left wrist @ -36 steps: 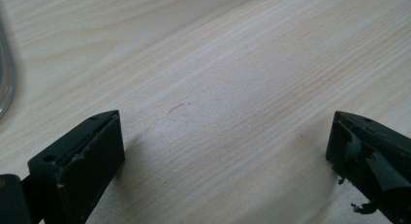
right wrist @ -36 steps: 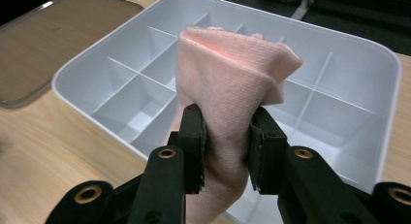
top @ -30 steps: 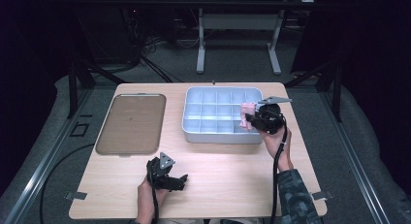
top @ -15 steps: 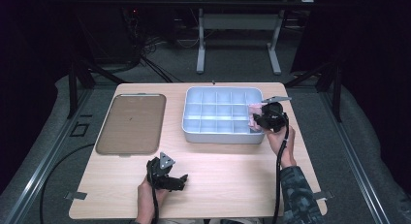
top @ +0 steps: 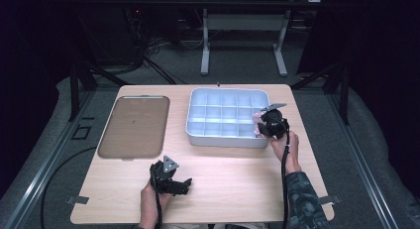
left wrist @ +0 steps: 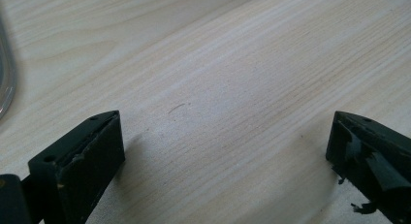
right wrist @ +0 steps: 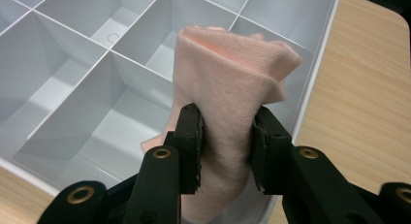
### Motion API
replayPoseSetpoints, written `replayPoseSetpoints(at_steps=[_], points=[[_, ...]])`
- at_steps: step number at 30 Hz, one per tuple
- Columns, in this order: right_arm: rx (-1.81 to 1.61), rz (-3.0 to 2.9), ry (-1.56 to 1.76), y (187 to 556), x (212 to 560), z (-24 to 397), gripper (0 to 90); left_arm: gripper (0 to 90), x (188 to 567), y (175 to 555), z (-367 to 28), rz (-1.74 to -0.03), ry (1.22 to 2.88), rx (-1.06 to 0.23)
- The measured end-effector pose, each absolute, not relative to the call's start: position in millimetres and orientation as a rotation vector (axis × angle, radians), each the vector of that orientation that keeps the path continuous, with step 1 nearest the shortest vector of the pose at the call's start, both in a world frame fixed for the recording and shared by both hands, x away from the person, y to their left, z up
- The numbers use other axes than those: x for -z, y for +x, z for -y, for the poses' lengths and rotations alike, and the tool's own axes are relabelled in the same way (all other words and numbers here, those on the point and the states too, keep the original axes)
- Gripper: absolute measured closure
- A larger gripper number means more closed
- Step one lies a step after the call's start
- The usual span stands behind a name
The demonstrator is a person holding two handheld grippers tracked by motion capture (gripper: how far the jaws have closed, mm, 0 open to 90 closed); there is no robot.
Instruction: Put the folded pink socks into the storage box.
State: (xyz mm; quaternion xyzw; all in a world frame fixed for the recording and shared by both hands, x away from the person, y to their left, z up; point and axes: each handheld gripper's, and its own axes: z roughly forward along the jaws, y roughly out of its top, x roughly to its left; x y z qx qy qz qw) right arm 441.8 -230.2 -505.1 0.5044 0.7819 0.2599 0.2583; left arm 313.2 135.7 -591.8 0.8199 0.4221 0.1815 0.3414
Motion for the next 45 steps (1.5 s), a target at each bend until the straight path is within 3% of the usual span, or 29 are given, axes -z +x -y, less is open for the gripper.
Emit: replayPoseSetpoints(at_steps=[18,24,30,34,41,45], points=[[-0.636,-2.167,1.363,444,511,227,61.5,0.2,592,313,-135,-1.101,2.132,-0.472],[-0.669,-2.180,1.379,443,510,229,47.3,0.2,592,313,-135,-1.099,2.132,-0.473],[-0.724,-2.136,1.350,433,495,230,42.9,0.2,592,313,-136,-1.096,2.135,-0.475],[-0.765,-2.105,1.327,427,487,230,49.1,0.2,592,313,-135,-1.099,2.132,-0.474],[-0.769,-2.156,1.334,429,492,230,70.7,0.2,592,313,-135,-1.097,2.134,-0.475],[-0.778,-2.168,1.364,432,496,233,77.8,0.2,592,313,-135,-1.100,2.132,-0.474]])
